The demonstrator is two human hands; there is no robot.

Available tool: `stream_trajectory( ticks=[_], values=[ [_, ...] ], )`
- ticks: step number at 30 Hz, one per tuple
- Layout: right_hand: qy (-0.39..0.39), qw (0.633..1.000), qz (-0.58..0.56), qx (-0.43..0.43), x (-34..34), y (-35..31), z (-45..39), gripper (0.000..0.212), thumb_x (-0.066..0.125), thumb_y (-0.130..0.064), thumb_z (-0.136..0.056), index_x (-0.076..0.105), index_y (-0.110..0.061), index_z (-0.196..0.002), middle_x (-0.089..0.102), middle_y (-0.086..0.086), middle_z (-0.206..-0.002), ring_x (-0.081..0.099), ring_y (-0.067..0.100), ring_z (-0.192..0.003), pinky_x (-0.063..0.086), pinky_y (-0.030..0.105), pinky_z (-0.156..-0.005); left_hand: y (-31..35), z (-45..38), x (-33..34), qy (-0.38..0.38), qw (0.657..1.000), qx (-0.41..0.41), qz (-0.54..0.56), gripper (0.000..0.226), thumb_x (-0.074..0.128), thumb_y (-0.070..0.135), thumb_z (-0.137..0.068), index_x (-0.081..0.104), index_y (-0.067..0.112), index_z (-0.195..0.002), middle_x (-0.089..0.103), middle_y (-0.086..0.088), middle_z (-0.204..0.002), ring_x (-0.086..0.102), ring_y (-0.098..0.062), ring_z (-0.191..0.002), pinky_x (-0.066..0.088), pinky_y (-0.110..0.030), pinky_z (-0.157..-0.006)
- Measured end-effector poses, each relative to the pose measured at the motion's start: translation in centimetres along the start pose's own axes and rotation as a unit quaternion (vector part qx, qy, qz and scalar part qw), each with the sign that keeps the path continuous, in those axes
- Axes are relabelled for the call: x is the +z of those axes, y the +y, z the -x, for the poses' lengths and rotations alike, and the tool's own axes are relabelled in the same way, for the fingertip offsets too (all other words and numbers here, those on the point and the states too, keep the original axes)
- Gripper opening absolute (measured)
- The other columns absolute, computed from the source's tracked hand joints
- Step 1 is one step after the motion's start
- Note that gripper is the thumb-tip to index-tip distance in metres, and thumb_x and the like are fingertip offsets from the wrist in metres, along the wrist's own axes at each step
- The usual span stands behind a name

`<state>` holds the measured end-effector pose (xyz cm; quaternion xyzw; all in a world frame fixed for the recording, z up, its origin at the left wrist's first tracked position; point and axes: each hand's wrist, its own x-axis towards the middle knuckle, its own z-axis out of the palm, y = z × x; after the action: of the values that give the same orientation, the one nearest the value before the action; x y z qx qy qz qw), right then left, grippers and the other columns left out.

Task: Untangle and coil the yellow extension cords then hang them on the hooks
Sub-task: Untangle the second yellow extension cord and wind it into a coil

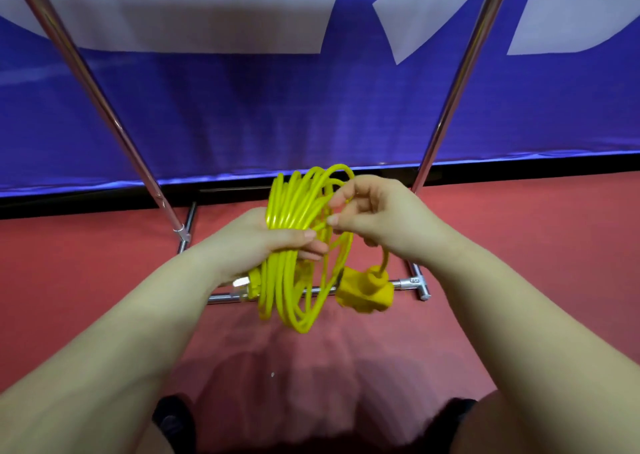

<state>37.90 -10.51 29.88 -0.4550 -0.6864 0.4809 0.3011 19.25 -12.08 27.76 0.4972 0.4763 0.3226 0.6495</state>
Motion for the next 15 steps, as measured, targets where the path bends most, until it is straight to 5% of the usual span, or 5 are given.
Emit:
stream_trajectory(
  ticks=[5,9,11,15],
  values=[
    [0.067,0.998,-0.023,-0.002,-0.1,0.7,-0.4,0.021,0.074,-0.014,-0.077,0.053,-0.015,-0.075,0.056,0.002,-0.06,0.047,0.012,-0.041,0.042,0.024,-0.043,-0.2,0.1,1.4,0.024,0.998,0.005,0.065,0.009,0.058,0.006,-0.083,0.061,0.005,-0.075,0.064,-0.005,-0.062,0.063,-0.016,-0.055,0.055,-0.03,-0.057],
    [-0.075,0.976,0.165,0.122,-0.8,3.2,-0.1,0.036,0.065,-0.039,-0.083,0.063,-0.003,-0.086,0.066,0.007,-0.074,0.059,0.014,-0.066,0.049,0.032,-0.068,0.0,-0.2,0.4,0.036,0.991,0.031,0.127,0.009,0.068,0.005,-0.07,0.059,0.008,-0.071,0.057,-0.003,-0.058,0.056,-0.015,-0.049,0.053,-0.029,-0.055],
    [-0.117,0.956,0.231,0.141,-1.0,4.5,0.1,0.036,0.062,-0.034,-0.087,0.061,0.001,-0.094,0.062,0.012,-0.079,0.052,0.016,-0.073,0.045,0.031,-0.07,0.3,-0.3,-0.5,0.043,0.983,0.041,0.173,0.008,0.067,0.006,-0.071,0.06,0.01,-0.07,0.055,-0.003,-0.058,0.055,-0.014,-0.048,0.053,-0.029,-0.054],
    [-0.012,0.989,0.107,0.102,-1.1,4.5,0.1,0.011,0.065,-0.012,-0.086,0.055,-0.012,-0.087,0.068,0.016,-0.076,0.057,0.014,-0.066,0.049,0.033,-0.064,1.2,-0.2,-1.8,0.064,0.982,0.049,0.174,0.008,0.059,0.014,-0.071,0.064,0.009,-0.067,0.061,-0.003,-0.059,0.059,-0.014,-0.048,0.056,-0.029,-0.053]
  ],
)
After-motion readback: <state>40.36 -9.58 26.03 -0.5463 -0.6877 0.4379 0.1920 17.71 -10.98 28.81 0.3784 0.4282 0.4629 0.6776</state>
